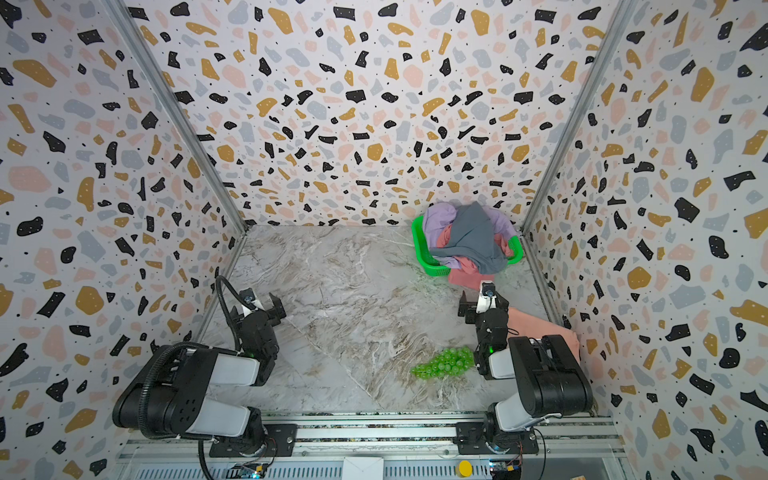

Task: Fold and stack the t-shirts

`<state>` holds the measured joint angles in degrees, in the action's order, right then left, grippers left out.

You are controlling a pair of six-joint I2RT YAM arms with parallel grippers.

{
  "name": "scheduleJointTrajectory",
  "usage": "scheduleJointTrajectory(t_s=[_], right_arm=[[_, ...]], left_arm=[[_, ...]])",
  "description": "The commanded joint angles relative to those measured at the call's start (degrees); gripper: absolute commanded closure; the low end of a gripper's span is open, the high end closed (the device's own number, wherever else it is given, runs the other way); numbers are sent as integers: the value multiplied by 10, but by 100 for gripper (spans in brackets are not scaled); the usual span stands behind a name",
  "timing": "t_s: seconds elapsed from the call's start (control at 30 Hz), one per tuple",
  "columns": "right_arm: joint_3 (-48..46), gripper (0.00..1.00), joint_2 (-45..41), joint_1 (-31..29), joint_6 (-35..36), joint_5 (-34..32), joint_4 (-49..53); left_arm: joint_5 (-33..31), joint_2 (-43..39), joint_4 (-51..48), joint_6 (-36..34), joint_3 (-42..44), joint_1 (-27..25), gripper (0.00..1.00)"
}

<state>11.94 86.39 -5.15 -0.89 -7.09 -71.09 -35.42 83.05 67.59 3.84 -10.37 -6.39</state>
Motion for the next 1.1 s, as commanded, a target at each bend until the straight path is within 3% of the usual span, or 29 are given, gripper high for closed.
scheduleJointTrajectory(t_s=[0.0, 0.17, 0.27, 0.37, 0.47, 0.6, 0.7, 0.77, 0.83, 0.87, 0.93, 1.0, 1.07], right_arm=[[-2, 1, -10, -2, 7, -3, -5], [-11, 1, -34, -4, 13, 5, -8], [65, 1, -132, -7, 4, 6, 204], [145, 1, -212, -9, -77, 23, 368], [239, 1, -253, -16, -208, 56, 520], [376, 1, -237, -53, -306, 158, 652], [419, 1, -215, -115, -364, 204, 664], [405, 1, -213, -141, -370, 241, 590], [412, 1, -210, -144, -381, 249, 582], [426, 1, -206, -144, -382, 241, 610], [441, 1, -194, -144, -362, 245, 623], [456, 1, -167, -136, -334, 207, 643], [476, 1, -128, -116, -297, 112, 652]], left_arm=[[-5, -9, 34, 3, 4, 2, 0], [-3, -31, 19, -6, -4, 2, 1], [23, -106, -216, 7, -96, 1, 0], [95, -161, -351, 50, -180, 1, 1], [140, -191, -457, 136, -269, -7, 1], [242, -179, -611, 301, -408, -22, 0], [292, -166, -632, 372, -452, -70, 1], [322, -161, -615, 401, -457, -98, 0], [366, -163, -549, 382, -444, -110, 0], [372, -164, -501, 405, -430, -110, 0], [360, -163, -506, 416, -428, -108, 1], [384, -154, -518, 409, -435, -100, 1], [395, -135, -527, 388, -453, -98, 1]])
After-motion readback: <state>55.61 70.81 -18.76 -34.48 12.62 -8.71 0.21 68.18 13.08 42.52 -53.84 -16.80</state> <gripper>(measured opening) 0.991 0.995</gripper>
